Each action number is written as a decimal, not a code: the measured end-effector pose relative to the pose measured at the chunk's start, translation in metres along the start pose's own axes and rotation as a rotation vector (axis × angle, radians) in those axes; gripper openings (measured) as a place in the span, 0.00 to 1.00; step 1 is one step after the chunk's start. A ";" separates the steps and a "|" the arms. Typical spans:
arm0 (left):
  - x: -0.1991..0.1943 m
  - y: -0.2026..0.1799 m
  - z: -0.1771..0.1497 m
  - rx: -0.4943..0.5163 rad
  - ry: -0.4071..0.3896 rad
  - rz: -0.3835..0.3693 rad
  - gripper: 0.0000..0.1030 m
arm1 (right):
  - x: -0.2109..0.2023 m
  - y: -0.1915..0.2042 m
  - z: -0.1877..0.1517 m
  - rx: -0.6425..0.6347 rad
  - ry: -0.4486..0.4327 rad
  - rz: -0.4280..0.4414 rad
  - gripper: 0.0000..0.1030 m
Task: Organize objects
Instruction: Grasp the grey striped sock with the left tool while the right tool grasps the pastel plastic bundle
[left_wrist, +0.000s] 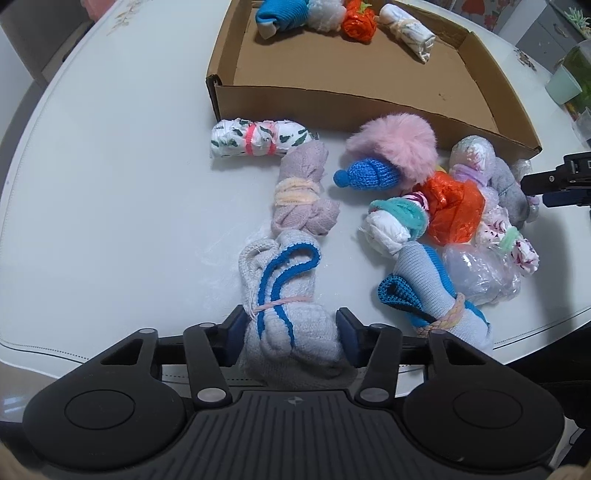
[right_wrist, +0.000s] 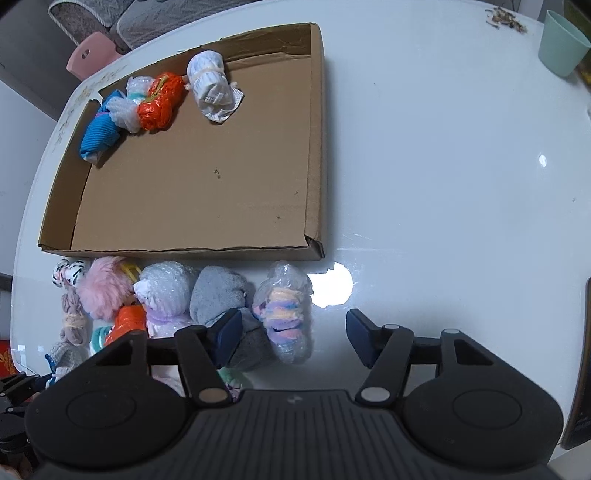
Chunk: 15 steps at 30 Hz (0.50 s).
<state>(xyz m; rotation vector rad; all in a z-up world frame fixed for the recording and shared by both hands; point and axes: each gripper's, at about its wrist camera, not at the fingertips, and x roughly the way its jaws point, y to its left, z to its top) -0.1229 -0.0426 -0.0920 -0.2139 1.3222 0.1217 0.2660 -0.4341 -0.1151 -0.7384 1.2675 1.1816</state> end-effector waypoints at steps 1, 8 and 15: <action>-0.001 0.000 0.000 0.000 -0.003 -0.001 0.54 | 0.000 0.000 0.000 0.003 -0.002 0.000 0.53; -0.013 0.001 -0.003 -0.001 -0.023 -0.020 0.52 | 0.007 0.000 0.001 -0.005 0.029 -0.012 0.30; -0.028 0.011 -0.002 -0.016 -0.034 -0.031 0.52 | 0.000 0.001 -0.001 -0.035 0.019 0.005 0.23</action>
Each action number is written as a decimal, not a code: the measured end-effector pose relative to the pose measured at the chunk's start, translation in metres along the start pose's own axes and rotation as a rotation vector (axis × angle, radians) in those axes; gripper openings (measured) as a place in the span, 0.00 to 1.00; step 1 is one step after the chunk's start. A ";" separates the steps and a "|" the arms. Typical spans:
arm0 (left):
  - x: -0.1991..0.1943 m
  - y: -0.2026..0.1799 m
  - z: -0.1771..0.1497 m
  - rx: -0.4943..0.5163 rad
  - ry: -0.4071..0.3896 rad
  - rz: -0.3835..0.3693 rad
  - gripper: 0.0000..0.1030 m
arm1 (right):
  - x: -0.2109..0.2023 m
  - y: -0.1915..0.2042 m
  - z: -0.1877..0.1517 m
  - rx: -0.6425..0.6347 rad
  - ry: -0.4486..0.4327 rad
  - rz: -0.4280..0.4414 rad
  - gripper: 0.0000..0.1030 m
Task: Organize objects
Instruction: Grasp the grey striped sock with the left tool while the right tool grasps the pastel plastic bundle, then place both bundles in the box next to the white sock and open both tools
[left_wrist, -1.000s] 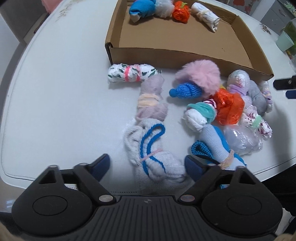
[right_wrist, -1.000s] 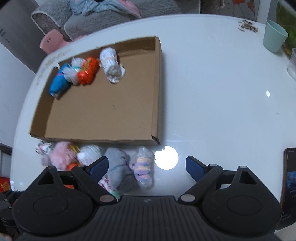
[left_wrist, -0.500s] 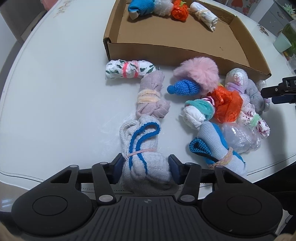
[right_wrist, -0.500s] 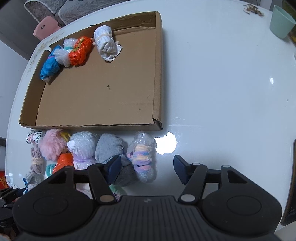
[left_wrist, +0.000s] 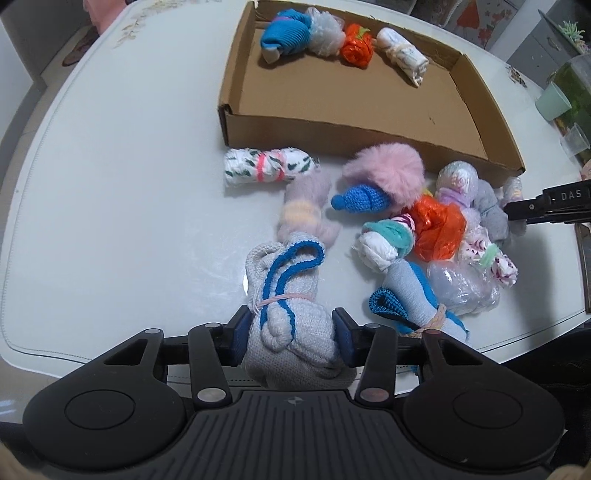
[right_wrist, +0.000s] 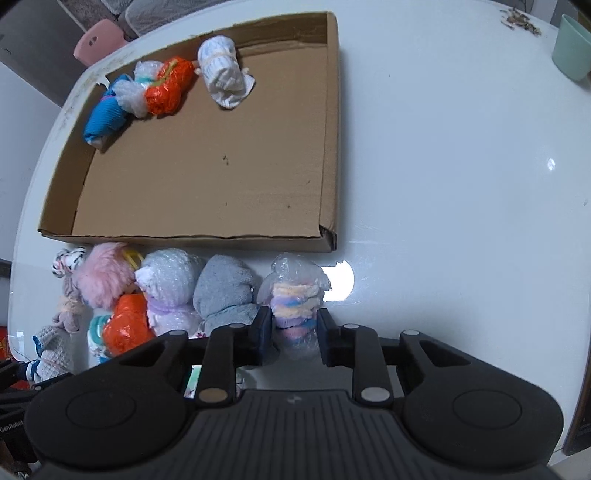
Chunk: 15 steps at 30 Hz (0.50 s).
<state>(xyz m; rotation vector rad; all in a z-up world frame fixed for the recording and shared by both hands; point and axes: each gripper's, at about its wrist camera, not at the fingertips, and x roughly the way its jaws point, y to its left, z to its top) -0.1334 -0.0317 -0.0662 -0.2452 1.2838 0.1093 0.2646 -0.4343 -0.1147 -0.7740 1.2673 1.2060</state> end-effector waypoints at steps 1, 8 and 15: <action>0.000 0.000 0.003 -0.003 -0.003 -0.002 0.52 | -0.003 -0.003 0.000 0.011 -0.007 0.005 0.23; -0.012 0.002 0.014 -0.026 -0.044 -0.029 0.52 | -0.023 -0.018 -0.001 0.046 -0.058 0.024 0.23; -0.039 0.015 0.038 -0.062 -0.098 -0.062 0.52 | -0.031 -0.015 0.002 0.049 -0.093 0.054 0.22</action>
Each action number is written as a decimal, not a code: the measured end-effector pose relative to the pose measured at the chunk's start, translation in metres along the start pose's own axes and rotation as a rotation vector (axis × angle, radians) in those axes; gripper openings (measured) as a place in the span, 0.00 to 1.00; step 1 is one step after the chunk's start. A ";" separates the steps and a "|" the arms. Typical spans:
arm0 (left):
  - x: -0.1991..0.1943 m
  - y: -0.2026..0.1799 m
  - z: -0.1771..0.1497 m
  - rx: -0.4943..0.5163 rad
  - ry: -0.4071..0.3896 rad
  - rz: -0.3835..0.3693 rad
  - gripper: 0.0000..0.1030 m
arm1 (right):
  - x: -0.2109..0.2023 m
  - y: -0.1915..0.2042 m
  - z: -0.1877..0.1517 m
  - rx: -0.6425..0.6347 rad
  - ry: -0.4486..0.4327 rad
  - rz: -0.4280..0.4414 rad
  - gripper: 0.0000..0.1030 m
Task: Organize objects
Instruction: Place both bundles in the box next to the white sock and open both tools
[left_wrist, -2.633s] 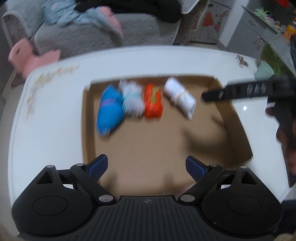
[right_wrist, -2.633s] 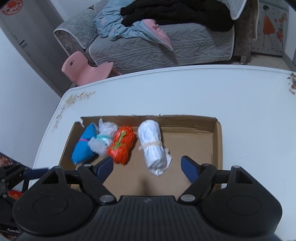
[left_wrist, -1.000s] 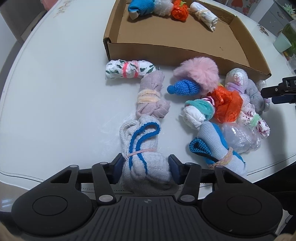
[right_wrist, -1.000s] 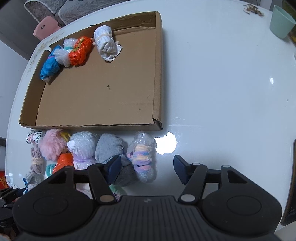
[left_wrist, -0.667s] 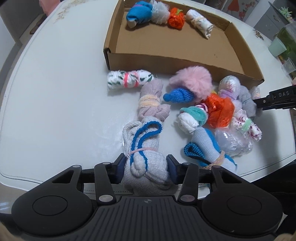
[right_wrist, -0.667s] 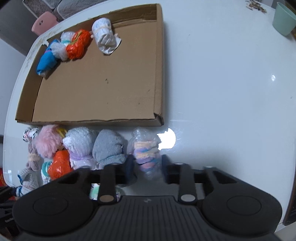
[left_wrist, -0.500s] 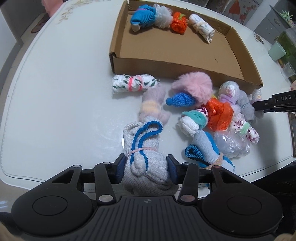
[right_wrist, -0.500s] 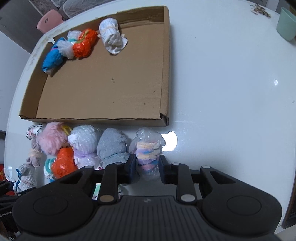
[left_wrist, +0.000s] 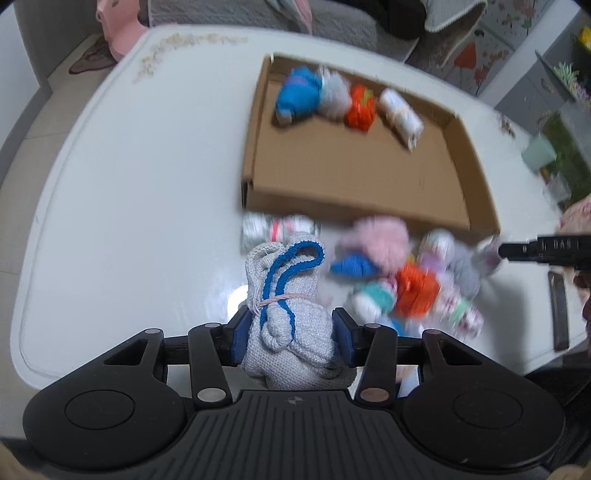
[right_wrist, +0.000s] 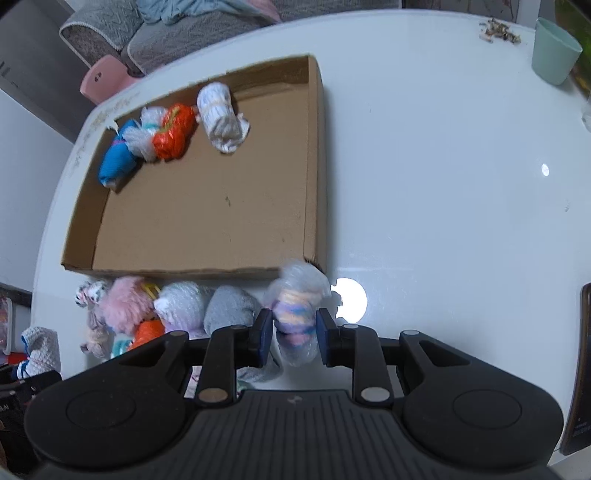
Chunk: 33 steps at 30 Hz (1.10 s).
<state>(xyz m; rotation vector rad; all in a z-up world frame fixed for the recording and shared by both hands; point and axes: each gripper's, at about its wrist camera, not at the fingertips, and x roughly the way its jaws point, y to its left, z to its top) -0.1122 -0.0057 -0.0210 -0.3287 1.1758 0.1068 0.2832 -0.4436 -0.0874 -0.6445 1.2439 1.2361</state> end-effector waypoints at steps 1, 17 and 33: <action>-0.005 0.001 0.008 0.000 -0.013 -0.002 0.52 | -0.004 -0.001 0.004 0.012 -0.016 0.012 0.22; 0.007 -0.009 0.065 0.023 -0.070 -0.065 0.52 | 0.004 -0.008 0.019 0.038 -0.030 -0.048 0.37; 0.007 -0.015 0.063 0.038 -0.082 -0.086 0.52 | 0.059 0.013 0.019 -0.108 0.092 -0.137 0.51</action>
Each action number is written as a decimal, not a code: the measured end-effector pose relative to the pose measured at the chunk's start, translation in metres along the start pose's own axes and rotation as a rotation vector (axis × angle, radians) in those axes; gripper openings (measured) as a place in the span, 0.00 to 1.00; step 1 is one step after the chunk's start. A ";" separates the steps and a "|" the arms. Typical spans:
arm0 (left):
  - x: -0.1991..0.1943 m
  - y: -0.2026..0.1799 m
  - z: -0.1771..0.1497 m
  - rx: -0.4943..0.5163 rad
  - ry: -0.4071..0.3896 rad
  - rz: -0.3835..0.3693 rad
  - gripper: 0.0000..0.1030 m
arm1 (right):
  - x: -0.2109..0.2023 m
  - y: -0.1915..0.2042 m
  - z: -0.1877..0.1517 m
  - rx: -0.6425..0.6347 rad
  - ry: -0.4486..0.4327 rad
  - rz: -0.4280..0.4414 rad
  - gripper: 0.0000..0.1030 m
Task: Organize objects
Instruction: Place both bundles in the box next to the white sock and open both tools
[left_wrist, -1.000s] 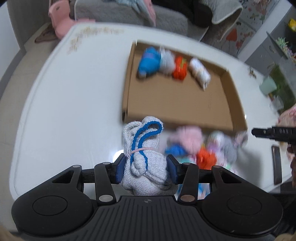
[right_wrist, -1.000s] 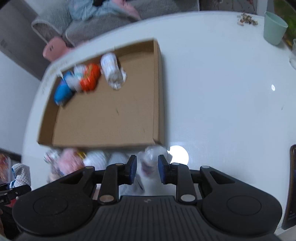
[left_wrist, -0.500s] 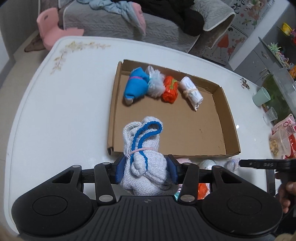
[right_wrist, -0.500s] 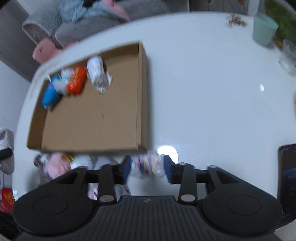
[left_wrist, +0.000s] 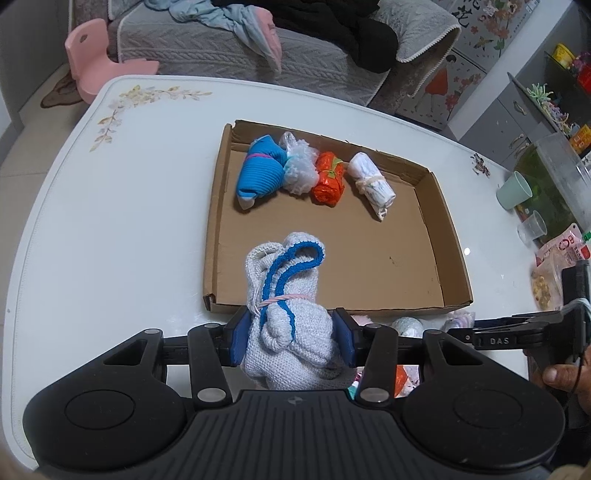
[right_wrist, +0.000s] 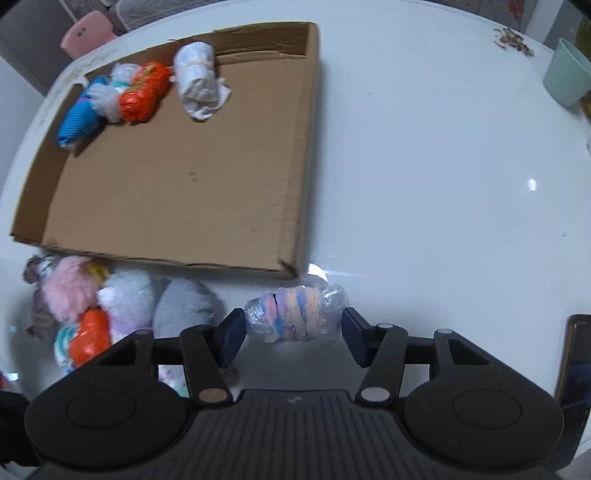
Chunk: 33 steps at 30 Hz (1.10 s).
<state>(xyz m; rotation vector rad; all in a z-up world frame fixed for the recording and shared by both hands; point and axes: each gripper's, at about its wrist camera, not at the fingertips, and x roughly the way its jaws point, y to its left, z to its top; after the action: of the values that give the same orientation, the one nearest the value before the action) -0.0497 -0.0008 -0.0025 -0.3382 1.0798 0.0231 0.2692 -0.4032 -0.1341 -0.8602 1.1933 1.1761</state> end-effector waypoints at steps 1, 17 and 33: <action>0.000 0.000 0.000 -0.001 0.000 -0.003 0.52 | -0.002 0.001 -0.002 -0.009 -0.007 -0.003 0.51; 0.045 -0.091 0.089 0.163 -0.013 -0.076 0.52 | -0.088 -0.010 0.077 0.093 -0.388 0.194 0.51; 0.199 -0.157 0.132 0.247 0.059 -0.056 0.53 | -0.036 -0.036 0.125 0.226 -0.323 0.243 0.51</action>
<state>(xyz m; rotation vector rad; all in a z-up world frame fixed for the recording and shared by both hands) 0.1873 -0.1418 -0.0784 -0.1466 1.1177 -0.1702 0.3341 -0.3001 -0.0765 -0.3451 1.1550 1.2889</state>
